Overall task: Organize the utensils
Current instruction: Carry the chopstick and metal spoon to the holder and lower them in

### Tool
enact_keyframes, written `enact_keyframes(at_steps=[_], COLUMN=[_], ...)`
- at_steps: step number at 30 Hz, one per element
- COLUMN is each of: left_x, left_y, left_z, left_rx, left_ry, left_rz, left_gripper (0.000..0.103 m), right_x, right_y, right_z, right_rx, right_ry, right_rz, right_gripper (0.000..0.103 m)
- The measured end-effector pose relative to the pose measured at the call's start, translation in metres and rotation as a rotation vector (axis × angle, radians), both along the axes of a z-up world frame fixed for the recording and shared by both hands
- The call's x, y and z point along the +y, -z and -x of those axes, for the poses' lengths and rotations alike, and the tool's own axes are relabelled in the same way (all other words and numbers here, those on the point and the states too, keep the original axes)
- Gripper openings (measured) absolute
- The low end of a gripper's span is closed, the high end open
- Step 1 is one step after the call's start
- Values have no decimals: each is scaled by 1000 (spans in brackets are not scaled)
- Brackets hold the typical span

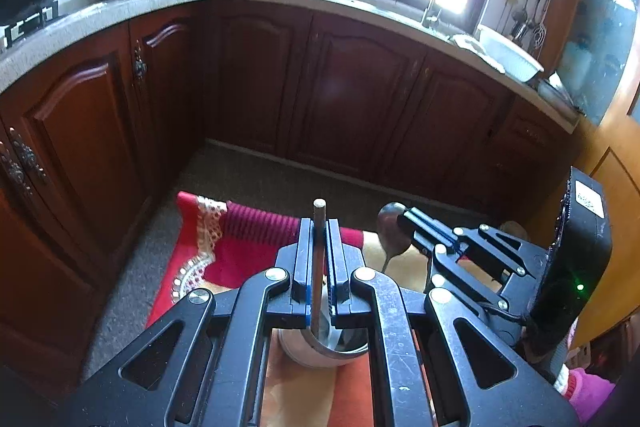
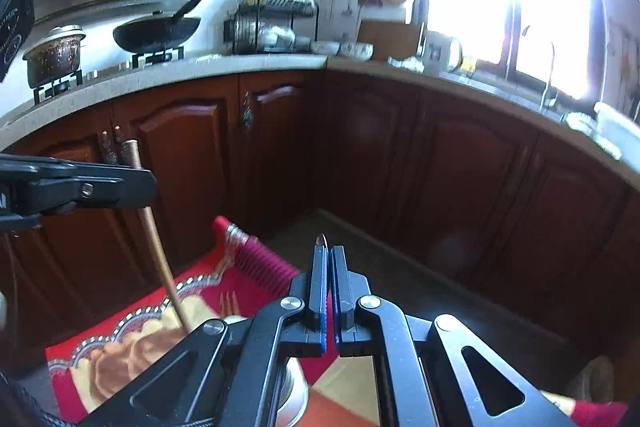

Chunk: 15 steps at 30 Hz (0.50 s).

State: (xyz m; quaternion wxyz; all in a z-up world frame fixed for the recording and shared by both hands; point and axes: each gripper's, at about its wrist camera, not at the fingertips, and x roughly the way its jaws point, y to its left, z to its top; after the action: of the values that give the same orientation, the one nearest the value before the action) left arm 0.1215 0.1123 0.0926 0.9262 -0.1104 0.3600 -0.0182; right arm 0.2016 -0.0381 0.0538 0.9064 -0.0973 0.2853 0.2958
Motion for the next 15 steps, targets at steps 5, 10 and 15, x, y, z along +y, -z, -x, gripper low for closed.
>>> enact_keyframes(at_steps=[5, 10, 15], left_x=[-3, -2, -3], left_y=[6, 6, 7], left_z=[-3, -4, -1], left_rx=[-9, 2, 10], left_ry=[-14, -18, -11], left_rz=[-8, 10, 28], left_gripper=[4, 4, 23], right_x=[-5, -13, -21], right_y=[21, 26, 27], right_z=[-6, -15, -10], right_rx=[114, 209, 233], right_ry=[-32, -51, -46], right_rz=[-43, -111, -136], right_gripper=[1, 3, 23])
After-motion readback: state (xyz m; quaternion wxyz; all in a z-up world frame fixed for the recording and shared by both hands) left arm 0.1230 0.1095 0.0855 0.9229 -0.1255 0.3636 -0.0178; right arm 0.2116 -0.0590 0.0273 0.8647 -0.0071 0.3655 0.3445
